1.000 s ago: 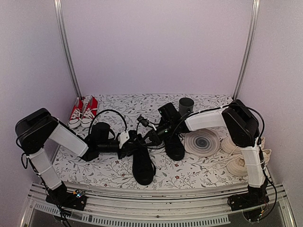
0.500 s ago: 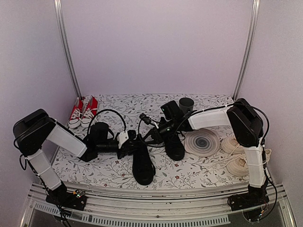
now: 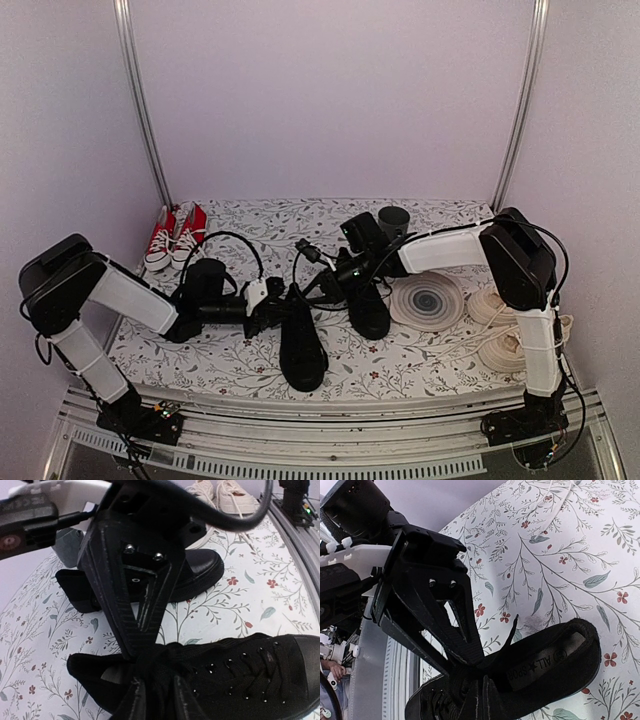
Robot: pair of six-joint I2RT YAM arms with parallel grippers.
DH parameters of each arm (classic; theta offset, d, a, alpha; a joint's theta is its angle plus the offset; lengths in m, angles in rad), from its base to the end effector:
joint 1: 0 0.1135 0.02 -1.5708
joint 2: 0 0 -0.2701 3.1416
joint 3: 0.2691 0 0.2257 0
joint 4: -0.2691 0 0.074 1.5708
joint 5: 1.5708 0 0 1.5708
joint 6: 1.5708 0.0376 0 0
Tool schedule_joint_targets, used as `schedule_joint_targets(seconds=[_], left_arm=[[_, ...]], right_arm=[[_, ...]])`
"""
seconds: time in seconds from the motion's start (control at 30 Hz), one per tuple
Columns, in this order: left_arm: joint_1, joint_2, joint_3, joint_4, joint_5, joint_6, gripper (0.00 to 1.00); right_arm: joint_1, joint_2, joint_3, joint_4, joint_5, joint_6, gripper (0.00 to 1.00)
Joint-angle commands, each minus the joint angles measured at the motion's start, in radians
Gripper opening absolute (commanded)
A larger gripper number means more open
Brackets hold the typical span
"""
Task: Tie the shoes
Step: Pull the loops with the shoelace from the shoe.
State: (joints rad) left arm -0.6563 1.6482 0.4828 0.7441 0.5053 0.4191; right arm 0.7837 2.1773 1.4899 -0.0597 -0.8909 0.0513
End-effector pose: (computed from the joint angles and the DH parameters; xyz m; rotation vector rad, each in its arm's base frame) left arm 0.2102 -0.1849 0.1628 1.2901 1.5212 -0.6551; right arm 0.2994 0.3397 0.1774 -1.2988 2.0182 1.4416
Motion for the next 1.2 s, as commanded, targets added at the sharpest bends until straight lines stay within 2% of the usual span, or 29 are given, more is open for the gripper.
schedule_joint_targets(seconds=[0.0,0.13,0.5,0.63,0.87,1.17], left_arm=[[-0.009,-0.044,0.001,-0.078,0.068,0.027,0.26],[-0.009,-0.058,0.005,-0.110,0.089,0.030,0.34],[0.025,-0.090,0.036,-0.107,0.166,-0.015,0.38],[0.035,-0.091,0.027,-0.112,0.184,-0.040,0.49],[0.027,-0.090,-0.013,-0.081,0.060,-0.135,0.56],[0.010,-0.075,-0.003,-0.134,0.038,-0.172,0.55]], right_arm=[[-0.009,-0.053,-0.006,-0.005,0.021,-0.005,0.01],[-0.009,-0.057,-0.006,-0.003,0.030,-0.004,0.01],[-0.009,-0.068,-0.009,0.002,0.047,0.002,0.01],[-0.009,-0.074,-0.014,0.008,0.087,0.013,0.01],[-0.009,-0.075,-0.019,0.016,0.133,0.040,0.01],[-0.009,-0.102,-0.049,0.033,0.209,0.078,0.01]])
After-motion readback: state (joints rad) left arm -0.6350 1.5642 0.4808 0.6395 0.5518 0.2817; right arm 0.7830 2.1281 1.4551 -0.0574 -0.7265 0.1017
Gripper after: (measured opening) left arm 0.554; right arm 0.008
